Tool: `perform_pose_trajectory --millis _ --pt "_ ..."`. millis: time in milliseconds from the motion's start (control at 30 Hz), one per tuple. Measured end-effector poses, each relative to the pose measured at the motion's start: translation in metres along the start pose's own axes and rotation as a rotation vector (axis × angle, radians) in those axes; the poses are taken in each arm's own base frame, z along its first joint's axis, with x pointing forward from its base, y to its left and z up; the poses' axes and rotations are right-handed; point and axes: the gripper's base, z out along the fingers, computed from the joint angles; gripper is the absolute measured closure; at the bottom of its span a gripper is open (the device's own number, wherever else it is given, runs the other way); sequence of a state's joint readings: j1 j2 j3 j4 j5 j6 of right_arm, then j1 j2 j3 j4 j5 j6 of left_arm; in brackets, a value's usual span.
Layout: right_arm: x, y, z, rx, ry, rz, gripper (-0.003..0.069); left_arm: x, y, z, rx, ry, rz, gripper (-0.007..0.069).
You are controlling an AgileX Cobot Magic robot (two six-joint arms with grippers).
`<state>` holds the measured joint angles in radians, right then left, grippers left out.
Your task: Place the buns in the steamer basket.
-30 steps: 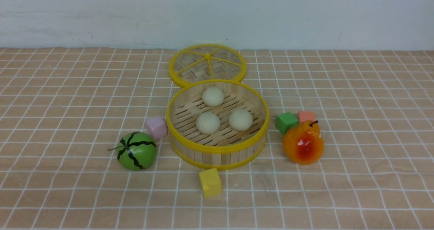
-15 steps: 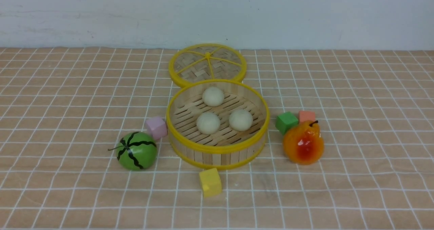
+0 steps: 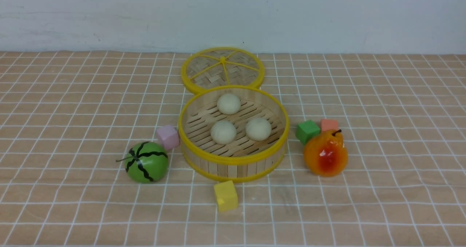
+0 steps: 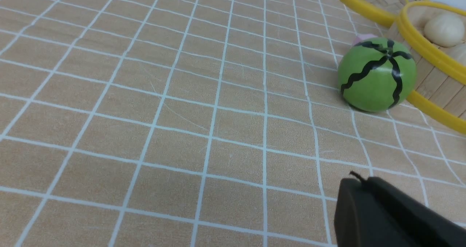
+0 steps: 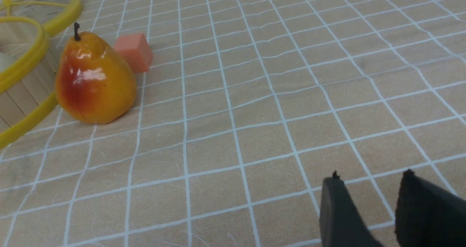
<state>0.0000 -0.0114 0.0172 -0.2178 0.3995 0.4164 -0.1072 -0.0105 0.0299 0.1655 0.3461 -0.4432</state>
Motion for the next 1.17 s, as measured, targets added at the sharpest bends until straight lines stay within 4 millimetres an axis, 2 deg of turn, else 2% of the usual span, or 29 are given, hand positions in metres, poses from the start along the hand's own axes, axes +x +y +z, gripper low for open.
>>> perform_pose_trajectory --millis 1167 --pt "0.0000 0.0000 0.0000 0.000 0.000 0.000 0.0418 0.0001 0.0000 0.0000 0.000 0.000 0.001 0.0578"
